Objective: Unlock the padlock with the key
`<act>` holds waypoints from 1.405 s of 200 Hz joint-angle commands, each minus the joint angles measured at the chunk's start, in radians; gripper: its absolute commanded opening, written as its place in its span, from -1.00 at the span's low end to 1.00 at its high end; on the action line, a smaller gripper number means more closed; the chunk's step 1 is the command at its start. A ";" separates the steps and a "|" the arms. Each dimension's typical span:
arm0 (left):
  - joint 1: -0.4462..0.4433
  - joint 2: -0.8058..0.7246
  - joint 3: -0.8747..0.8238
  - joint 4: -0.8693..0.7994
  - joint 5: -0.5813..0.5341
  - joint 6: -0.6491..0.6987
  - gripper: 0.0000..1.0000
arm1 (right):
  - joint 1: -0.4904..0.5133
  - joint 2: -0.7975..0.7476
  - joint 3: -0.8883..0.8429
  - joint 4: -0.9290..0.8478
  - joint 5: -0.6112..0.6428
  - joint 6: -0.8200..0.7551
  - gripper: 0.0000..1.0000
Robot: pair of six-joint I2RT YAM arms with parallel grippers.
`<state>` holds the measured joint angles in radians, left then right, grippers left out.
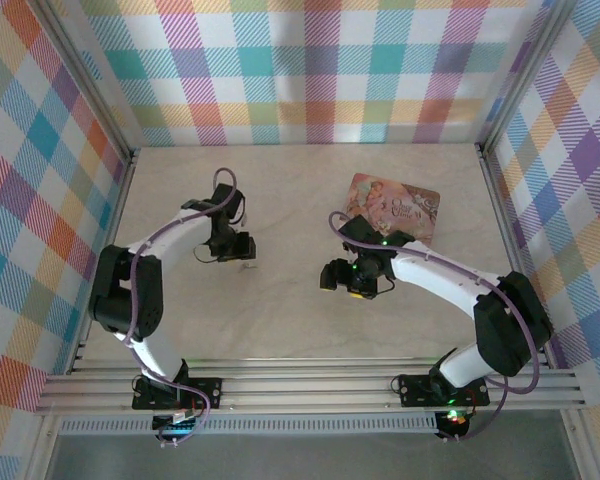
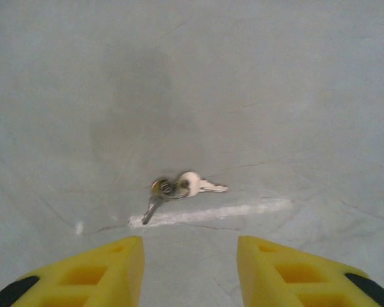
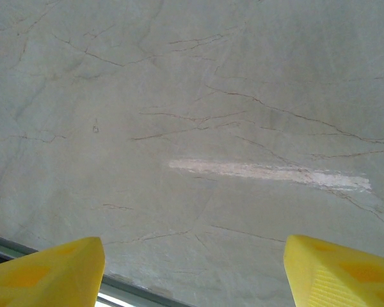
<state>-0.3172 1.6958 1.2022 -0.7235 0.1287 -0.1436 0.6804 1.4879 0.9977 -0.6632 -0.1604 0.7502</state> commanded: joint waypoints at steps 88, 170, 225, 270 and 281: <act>-0.005 0.124 0.086 -0.082 -0.043 0.791 -0.10 | 0.004 -0.033 0.023 -0.092 0.039 -0.009 0.50; -0.004 0.228 0.137 -0.114 -0.037 0.794 -0.17 | 0.005 0.053 0.087 -0.086 0.028 -0.013 0.52; -0.003 0.262 0.138 -0.103 -0.035 0.780 -0.29 | 0.005 0.079 0.105 -0.084 0.027 -0.020 0.54; 0.006 0.265 0.140 -0.093 0.019 0.770 -0.61 | 0.005 0.059 0.092 -0.085 0.036 -0.021 0.54; 0.006 0.256 0.133 -0.088 0.028 0.770 -0.73 | 0.005 0.050 0.087 -0.087 0.041 -0.019 0.54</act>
<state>-0.3126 1.9503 1.3285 -0.8032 0.1097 0.6209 0.6804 1.5593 1.0866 -0.7269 -0.1303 0.7437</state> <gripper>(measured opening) 0.185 0.768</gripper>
